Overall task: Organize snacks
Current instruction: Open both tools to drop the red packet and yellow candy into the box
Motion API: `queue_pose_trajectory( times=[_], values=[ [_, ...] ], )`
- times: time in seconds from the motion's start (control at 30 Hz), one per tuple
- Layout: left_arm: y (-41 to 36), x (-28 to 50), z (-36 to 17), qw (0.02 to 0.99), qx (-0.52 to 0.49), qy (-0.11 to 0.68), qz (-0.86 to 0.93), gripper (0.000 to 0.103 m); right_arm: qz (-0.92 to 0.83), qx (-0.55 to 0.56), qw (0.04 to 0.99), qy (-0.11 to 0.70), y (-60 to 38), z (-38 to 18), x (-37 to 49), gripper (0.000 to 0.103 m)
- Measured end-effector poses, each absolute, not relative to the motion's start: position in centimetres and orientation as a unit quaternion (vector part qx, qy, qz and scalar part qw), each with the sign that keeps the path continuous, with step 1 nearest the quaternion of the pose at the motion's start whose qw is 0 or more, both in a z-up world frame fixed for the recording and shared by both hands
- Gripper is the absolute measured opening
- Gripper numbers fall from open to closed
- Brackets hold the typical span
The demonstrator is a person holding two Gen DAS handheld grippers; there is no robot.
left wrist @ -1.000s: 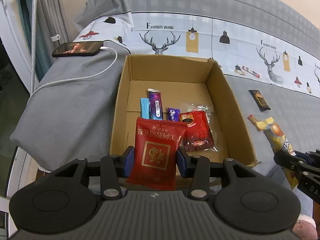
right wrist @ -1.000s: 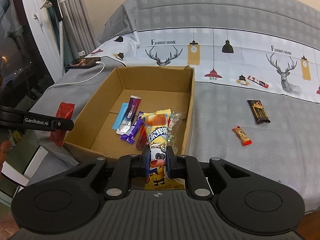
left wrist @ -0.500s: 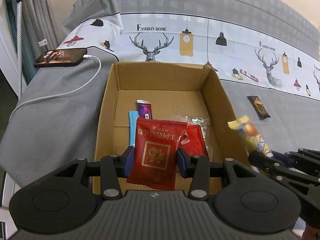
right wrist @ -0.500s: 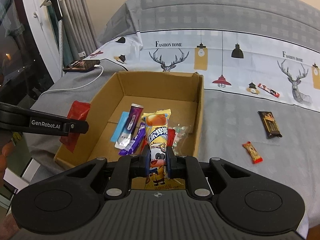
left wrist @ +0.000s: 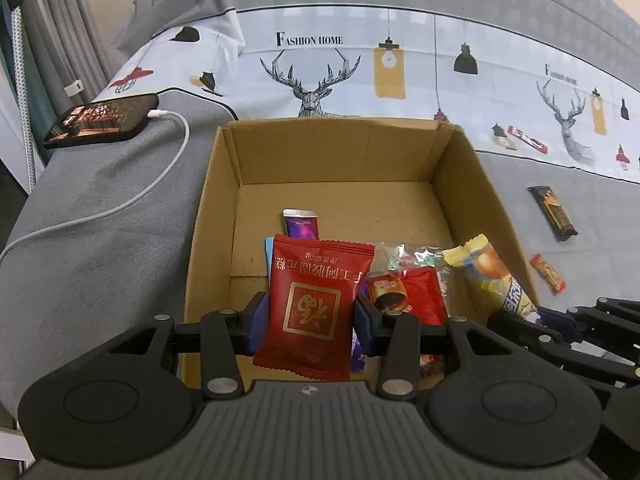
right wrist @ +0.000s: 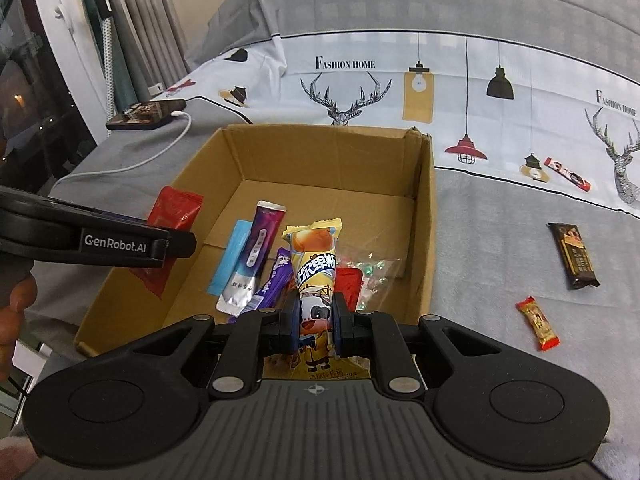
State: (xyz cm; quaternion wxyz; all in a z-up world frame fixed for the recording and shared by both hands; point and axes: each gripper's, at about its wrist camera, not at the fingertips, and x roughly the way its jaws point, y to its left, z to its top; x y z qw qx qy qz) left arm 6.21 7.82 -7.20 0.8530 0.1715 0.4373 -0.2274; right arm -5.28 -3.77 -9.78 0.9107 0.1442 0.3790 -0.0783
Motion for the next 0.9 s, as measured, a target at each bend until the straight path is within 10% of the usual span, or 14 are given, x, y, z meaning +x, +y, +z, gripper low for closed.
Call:
queue_pose_trajectory(
  times=[0.03, 0.13, 0.27, 0.9],
  values=[
    [7.7, 6.5, -7.4, 0.853, 0.174, 0.436, -0.227, 0.052, -0.079, 0.146, 0.91, 0.38, -3.9, -10.0, -5.0, 0.017],
    [7.3, 7.0, -8.2, 0.856, 0.189, 0.428, -0.22, 0.103, -0.078, 0.157, 0.91, 0.376, -4.4, -10.4, -4.3, 0.02],
    [7.5, 6.3, -8.3, 0.859, 0.21, 0.414, -0.216, 0.103, -0.085, 0.182, 0.905, 0.375, -5.0, -10.7, -3.9, 0.059],
    [12.1, -3.4, -5.5, 0.865, 0.178, 0.427, -0.193, 0.103, -0.095, 0.148, 0.921, 0.348, -0.2, -6.3, -13.0, 0.088]
  ],
)
